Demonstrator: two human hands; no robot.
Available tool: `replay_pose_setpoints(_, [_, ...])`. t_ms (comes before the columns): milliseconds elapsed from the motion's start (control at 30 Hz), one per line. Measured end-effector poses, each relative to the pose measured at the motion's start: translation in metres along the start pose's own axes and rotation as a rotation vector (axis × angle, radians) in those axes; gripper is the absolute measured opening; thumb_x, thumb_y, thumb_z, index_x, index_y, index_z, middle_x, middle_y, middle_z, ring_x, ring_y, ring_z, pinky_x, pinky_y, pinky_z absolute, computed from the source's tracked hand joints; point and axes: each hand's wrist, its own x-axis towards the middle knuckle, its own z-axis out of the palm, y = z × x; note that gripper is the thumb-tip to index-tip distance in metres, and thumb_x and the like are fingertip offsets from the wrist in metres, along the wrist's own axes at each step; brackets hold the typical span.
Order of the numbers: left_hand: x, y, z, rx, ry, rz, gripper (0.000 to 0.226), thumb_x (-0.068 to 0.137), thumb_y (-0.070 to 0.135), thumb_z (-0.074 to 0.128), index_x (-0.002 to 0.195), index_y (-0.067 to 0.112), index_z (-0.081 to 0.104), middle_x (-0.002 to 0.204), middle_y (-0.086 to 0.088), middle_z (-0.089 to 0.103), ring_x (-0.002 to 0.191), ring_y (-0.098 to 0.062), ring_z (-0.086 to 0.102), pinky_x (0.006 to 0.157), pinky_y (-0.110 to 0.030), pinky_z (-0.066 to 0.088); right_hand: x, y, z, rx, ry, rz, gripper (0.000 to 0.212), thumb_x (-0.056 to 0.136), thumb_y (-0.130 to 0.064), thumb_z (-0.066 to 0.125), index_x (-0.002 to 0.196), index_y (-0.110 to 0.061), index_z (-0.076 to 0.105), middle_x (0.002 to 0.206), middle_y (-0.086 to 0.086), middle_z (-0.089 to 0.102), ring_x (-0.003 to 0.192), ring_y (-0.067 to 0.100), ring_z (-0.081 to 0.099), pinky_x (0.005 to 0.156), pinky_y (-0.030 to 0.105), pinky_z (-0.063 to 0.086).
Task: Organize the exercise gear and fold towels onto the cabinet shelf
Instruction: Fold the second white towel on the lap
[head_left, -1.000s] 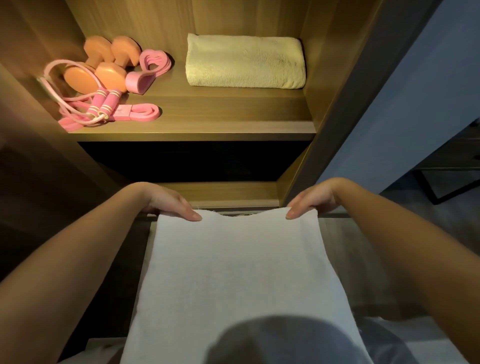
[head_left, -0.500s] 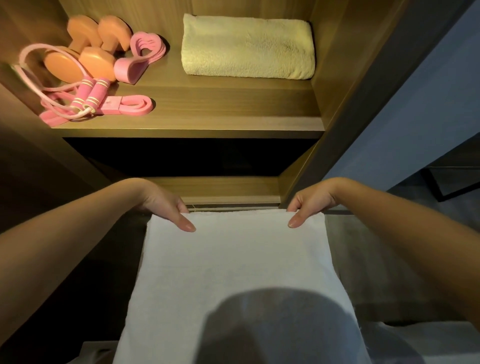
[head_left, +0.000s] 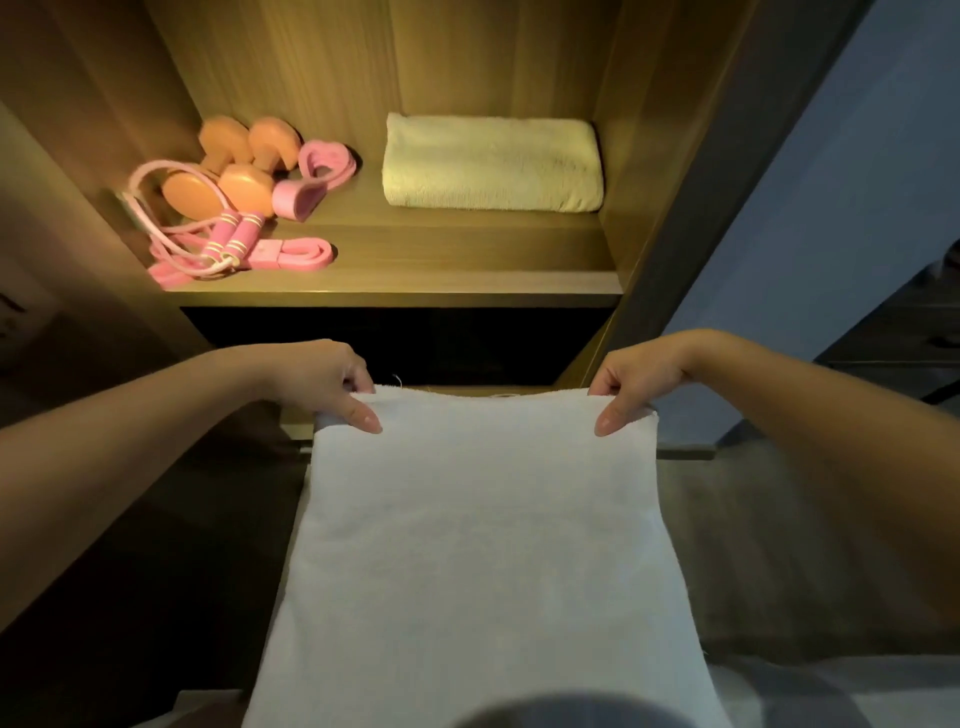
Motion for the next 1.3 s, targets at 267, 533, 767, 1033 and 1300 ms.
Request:
replay_pose_setpoints(267, [-0.122, 0.055, -0.088, 0.291, 0.604, 0.156, 0.051, 0.064, 0.063, 0.065, 0.077, 0.013, 0.067, 0.082, 0.002, 0.052, 0.072, -0.010, 0.047, 0.059, -0.021, 0.035, -0.153, -0.076, -0.032, -0.137, 0.536, -0.068, 0.040, 0.068, -0.049, 0.077, 0.094, -0.018, 0.075, 0.087, 0.003, 0.071, 0.078, 0.015, 0.065, 0.072, 0.029, 0.051])
replay_pose_setpoints(533, [-0.193, 0.101, -0.101, 0.603, 0.925, 0.237, 0.020, 0.080, 0.035, 0.075, 0.086, 0.018, 0.067, 0.087, 0.006, 0.049, 0.072, -0.013, 0.050, 0.060, -0.030, 0.042, -0.218, -0.104, -0.010, -0.751, 1.050, -0.072, 0.021, 0.081, -0.028, 0.076, 0.079, -0.022, 0.056, 0.082, -0.001, 0.056, 0.071, 0.017, 0.052, 0.060, 0.028, 0.040])
replay_pose_setpoints(767, [-0.214, 0.104, -0.087, 0.782, 1.052, 0.231, 0.027, 0.089, 0.042, 0.063, 0.097, 0.016, 0.065, 0.083, 0.002, 0.060, 0.068, -0.015, 0.054, 0.062, -0.031, 0.048, -0.230, -0.092, 0.007, -0.712, 1.190, -0.141, 0.021, 0.094, -0.022, 0.061, 0.090, -0.030, 0.042, 0.091, -0.007, 0.048, 0.077, 0.015, 0.050, 0.059, 0.015, 0.032])
replay_pose_setpoints(1033, [-0.221, 0.101, -0.081, 0.038, 0.995, 0.097, 0.033, 0.079, 0.029, 0.076, 0.090, 0.026, 0.046, 0.090, 0.002, 0.057, 0.077, -0.016, 0.056, 0.060, -0.034, 0.051, -0.239, -0.085, 0.021, -0.001, 1.250, -0.395, 0.034, 0.086, -0.023, 0.071, 0.111, -0.024, 0.049, 0.101, -0.006, 0.060, 0.083, 0.008, 0.061, 0.060, 0.010, 0.049])
replay_pose_setpoints(1300, [-0.212, 0.112, -0.032, -1.344, 0.815, 0.054, 0.033, 0.080, 0.011, 0.069, 0.110, 0.003, 0.059, 0.096, -0.007, 0.062, 0.084, -0.018, 0.059, 0.070, -0.026, 0.053, -0.196, -0.087, 0.081, 1.064, 1.339, -0.520, 0.018, 0.093, -0.027, 0.062, 0.101, -0.012, 0.068, 0.090, 0.000, 0.075, 0.080, 0.013, 0.071, 0.065, 0.027, 0.058])
